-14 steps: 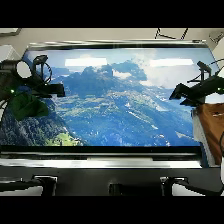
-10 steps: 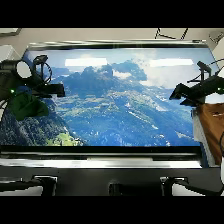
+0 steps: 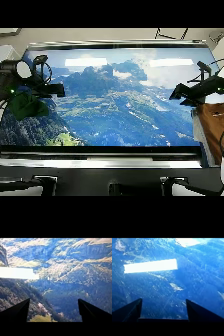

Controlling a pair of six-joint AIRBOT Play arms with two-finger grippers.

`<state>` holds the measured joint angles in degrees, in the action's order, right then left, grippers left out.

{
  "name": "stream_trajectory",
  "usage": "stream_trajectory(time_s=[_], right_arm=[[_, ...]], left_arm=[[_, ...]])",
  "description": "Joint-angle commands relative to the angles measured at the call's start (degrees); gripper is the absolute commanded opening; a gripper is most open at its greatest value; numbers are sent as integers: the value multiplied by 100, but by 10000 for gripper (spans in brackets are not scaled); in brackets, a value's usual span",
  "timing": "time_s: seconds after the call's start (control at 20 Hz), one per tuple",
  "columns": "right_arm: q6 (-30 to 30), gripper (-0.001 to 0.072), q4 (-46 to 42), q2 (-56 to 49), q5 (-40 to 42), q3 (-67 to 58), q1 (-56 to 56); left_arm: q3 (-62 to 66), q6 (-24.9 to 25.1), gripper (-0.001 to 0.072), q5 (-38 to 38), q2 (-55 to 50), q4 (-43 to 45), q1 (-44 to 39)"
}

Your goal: Fold the clothes and pants, and hang the long-sleeved shirts on hangers.

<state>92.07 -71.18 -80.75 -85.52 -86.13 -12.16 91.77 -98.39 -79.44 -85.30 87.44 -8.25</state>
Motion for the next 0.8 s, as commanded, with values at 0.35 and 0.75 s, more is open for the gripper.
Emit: stream_trajectory(time_s=[0.35, 0.75], right_arm=[[-125, 606, -74, 0, 1458, 4, 4], [-520, 677, -1027, -170, 1519, 59, 4]], left_arm=[[-2, -107, 710, 1805, -50, 0, -17], [-72, -1145, 720, -116, -402, 267, 1919]])
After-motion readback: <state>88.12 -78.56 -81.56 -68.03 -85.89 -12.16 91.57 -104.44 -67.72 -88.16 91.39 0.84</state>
